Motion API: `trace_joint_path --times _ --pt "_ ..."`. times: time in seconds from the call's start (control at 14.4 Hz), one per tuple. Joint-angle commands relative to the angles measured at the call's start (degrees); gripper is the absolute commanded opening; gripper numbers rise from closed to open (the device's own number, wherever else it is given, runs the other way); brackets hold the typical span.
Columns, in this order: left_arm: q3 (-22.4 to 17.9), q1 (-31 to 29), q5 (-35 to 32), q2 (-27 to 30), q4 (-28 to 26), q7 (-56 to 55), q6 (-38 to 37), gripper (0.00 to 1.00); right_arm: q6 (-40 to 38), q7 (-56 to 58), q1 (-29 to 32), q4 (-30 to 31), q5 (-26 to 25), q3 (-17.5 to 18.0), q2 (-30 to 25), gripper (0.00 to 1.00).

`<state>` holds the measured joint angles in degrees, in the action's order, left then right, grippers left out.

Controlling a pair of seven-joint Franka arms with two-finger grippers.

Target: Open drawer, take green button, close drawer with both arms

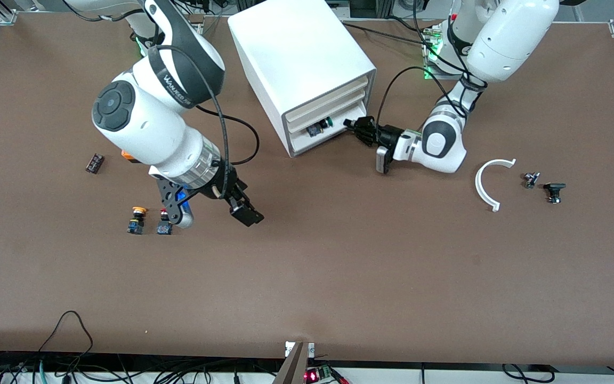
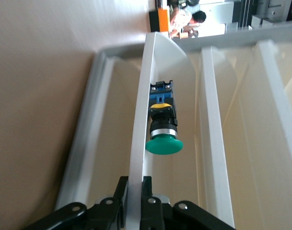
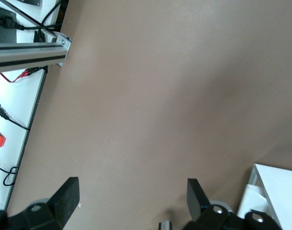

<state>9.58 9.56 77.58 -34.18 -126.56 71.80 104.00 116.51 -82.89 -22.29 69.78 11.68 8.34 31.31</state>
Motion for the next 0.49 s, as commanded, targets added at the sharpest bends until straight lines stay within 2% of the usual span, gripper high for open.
trace_joint_path --times 0.0,0.21,0.42 --pt "-2.98 -0.07 -1.72 -1.67 5.35 -2.63 0.76 0.00 -0.05 -2.63 -2.05 -1.57 1.15 0.01 0.68 0.99" --pt "-5.62 -0.33 -3.31 -3.26 9.66 -3.32 0.59 0.00 -0.14 -2.63 -6.00 -1.31 0.36 -0.08 0.77 0.99" --pt "-6.77 -0.86 -4.27 -3.53 12.12 -5.61 0.41 0.00 -0.14 -2.63 -9.78 1.58 -1.83 -0.08 0.95 0.99"
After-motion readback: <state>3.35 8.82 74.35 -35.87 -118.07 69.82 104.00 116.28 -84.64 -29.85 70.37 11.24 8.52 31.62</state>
